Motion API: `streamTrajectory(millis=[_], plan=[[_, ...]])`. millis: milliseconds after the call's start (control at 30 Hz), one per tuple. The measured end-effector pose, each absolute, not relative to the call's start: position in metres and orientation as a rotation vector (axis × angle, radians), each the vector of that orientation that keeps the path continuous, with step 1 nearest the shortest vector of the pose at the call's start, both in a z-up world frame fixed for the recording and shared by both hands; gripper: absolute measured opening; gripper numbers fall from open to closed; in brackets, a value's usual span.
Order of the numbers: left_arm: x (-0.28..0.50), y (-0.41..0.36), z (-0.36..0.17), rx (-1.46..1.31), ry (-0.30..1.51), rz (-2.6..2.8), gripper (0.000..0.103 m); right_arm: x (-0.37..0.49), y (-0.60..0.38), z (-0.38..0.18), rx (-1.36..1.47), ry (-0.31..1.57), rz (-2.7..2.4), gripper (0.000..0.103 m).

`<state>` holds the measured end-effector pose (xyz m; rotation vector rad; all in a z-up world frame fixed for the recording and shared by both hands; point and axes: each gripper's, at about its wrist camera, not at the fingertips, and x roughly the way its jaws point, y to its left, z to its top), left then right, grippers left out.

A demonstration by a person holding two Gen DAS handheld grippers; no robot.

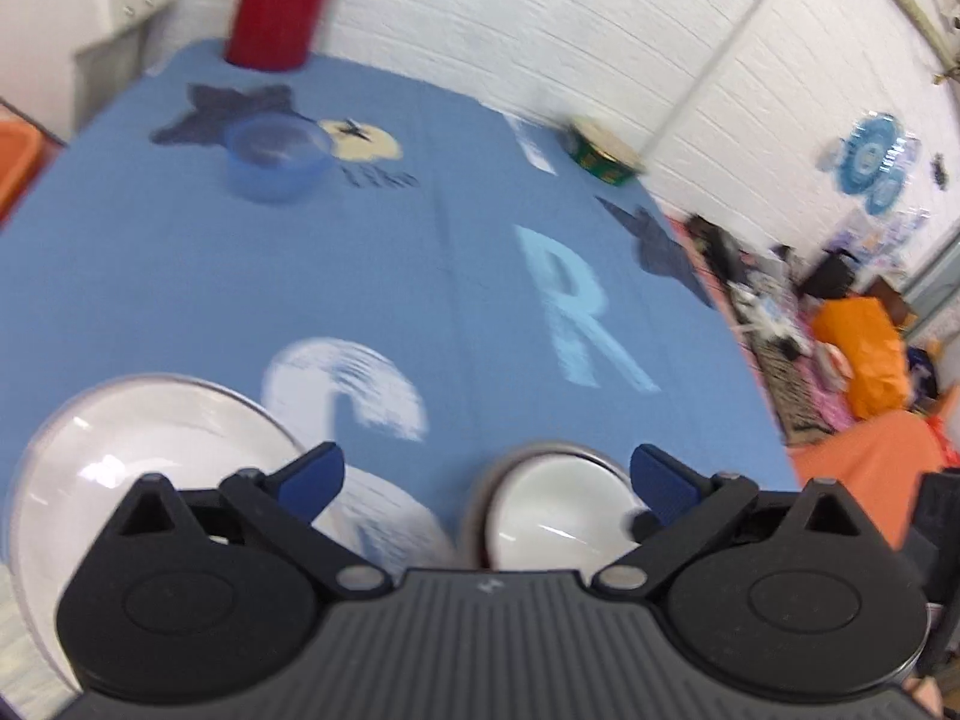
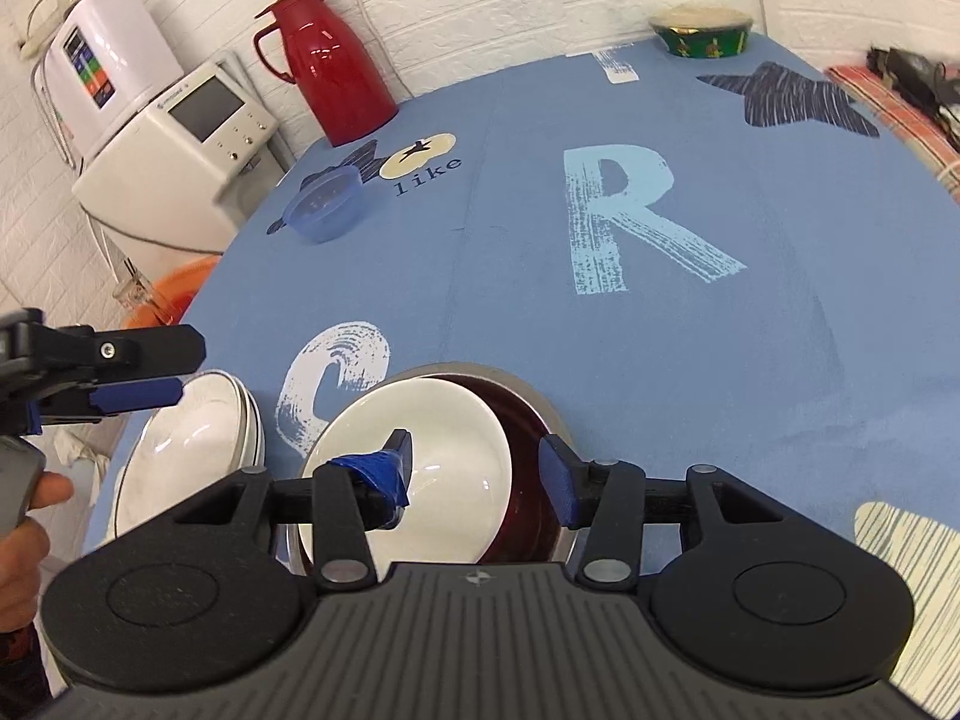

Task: Organize plates and bowls
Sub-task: 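Lower the red bowl into the steel bowl and open the right tool, then move the right tool to the rim of the clear blue plastic bowl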

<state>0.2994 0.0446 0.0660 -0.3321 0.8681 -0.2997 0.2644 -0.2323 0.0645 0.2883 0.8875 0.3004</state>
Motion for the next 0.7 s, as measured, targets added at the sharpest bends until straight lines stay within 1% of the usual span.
streamTrajectory(millis=[100, 300, 467, 700], plan=[[0.31, 0.063, 0.063, -0.302, 0.857, -0.225, 0.1, 0.273, -0.23, 0.067, 0.303, 0.89, 0.289, 0.032], [0.333, 0.09, 0.058, -0.304, 0.846, -0.155, 0.1, 0.31, -0.21, 0.078, 0.207, 0.909, 0.243, 0.033], [0.362, 0.102, 0.056, -0.291, 0.846, -0.146, 0.1, 0.357, -0.191, 0.081, 0.22, 0.924, 0.274, 0.034], [0.413, 0.121, 0.047, -0.287, 0.875, -0.125, 0.1, 0.421, -0.143, 0.076, 0.147, 0.977, 0.354, 0.035]])
